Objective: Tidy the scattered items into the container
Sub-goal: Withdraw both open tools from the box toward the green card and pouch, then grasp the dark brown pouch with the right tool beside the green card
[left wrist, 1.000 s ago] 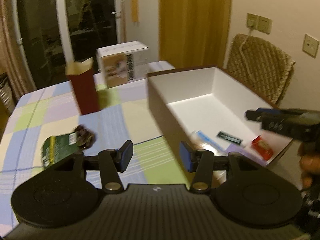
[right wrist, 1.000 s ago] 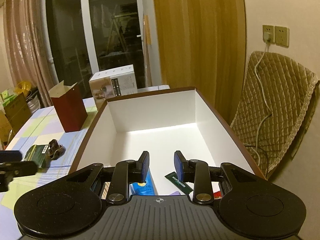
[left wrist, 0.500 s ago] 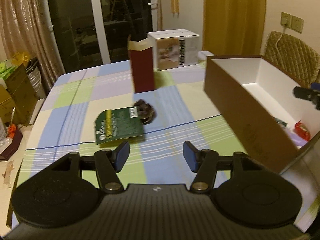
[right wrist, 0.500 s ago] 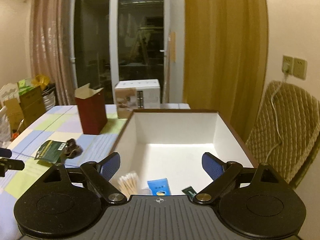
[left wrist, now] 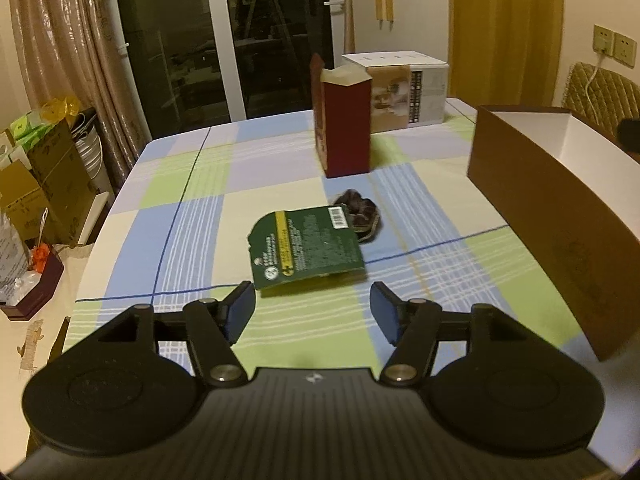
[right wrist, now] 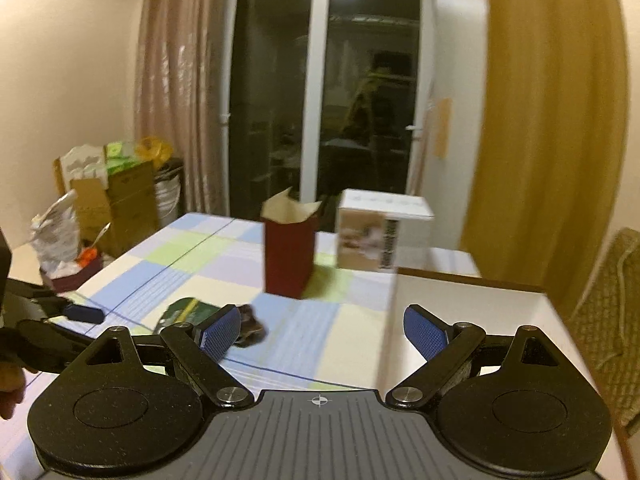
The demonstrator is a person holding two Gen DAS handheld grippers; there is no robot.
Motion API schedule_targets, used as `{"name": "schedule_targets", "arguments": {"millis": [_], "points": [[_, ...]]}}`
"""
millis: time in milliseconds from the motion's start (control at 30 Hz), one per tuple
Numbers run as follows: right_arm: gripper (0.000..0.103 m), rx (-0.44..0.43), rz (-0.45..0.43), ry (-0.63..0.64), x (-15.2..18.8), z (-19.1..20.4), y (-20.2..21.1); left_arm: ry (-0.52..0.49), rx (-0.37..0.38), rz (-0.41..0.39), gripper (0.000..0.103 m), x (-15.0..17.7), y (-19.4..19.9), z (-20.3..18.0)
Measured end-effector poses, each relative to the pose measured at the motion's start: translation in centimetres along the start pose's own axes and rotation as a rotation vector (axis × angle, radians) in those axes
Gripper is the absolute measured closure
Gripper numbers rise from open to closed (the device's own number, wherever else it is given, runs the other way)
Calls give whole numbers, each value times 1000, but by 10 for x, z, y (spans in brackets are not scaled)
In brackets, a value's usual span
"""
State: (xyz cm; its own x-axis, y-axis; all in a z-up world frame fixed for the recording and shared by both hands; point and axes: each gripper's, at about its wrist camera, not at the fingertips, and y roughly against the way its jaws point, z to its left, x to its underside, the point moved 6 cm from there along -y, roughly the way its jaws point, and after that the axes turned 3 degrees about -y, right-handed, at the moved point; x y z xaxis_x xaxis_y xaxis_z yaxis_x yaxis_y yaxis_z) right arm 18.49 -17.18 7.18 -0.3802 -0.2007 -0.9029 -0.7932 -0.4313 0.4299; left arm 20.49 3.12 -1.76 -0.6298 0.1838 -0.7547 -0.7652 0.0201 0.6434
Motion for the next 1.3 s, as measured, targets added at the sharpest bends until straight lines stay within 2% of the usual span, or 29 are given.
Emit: {"name": "schedule_targets", "arguments": {"millis": [267, 333, 467, 700, 833, 933, 1000, 1100, 1133, 1167, 1200, 1233, 1267, 1300], "points": [[10, -42, 115, 12, 5, 38, -78, 44, -3, 17, 43, -2, -43, 31], [10, -52, 137, 18, 11, 43, -92, 58, 6, 31, 37, -2, -58, 38], [10, -57, 173, 29, 22, 52, -121, 108, 33, 54, 32, 3, -85, 52], [10, -57, 217, 6, 31, 57, -167, 217, 132, 85, 30, 7, -116, 63], [10, -54, 238, -36, 31, 52, -187, 217, 161, 86, 32, 4, -129, 62], [10, -61, 249, -50, 32, 48, -199, 253, 198, 96, 33, 5, -135, 63], [10, -65, 259, -58, 34, 47, -207, 269, 223, 96, 38, 6, -137, 64], [10, -73, 276, -81, 36, 45, -219, 278, 224, 93, 59, 4, -133, 65], [10, -76, 281, -92, 37, 44, -223, 279, 222, 93, 73, 3, -132, 66], [10, -79, 286, -102, 37, 44, -226, 279, 221, 97, 94, 3, -132, 67], [10, -83, 290, -113, 37, 43, -230, 275, 212, 110, 102, 4, -132, 68], [10, -87, 294, -123, 37, 43, -234, 269, 205, 118, 103, 5, -132, 69], [16, -92, 299, -137, 37, 42, -238, 266, 202, 122, 103, 7, -132, 70], [26, -96, 308, -152, 37, 41, -242, 264, 200, 128, 103, 8, -133, 71]]}}
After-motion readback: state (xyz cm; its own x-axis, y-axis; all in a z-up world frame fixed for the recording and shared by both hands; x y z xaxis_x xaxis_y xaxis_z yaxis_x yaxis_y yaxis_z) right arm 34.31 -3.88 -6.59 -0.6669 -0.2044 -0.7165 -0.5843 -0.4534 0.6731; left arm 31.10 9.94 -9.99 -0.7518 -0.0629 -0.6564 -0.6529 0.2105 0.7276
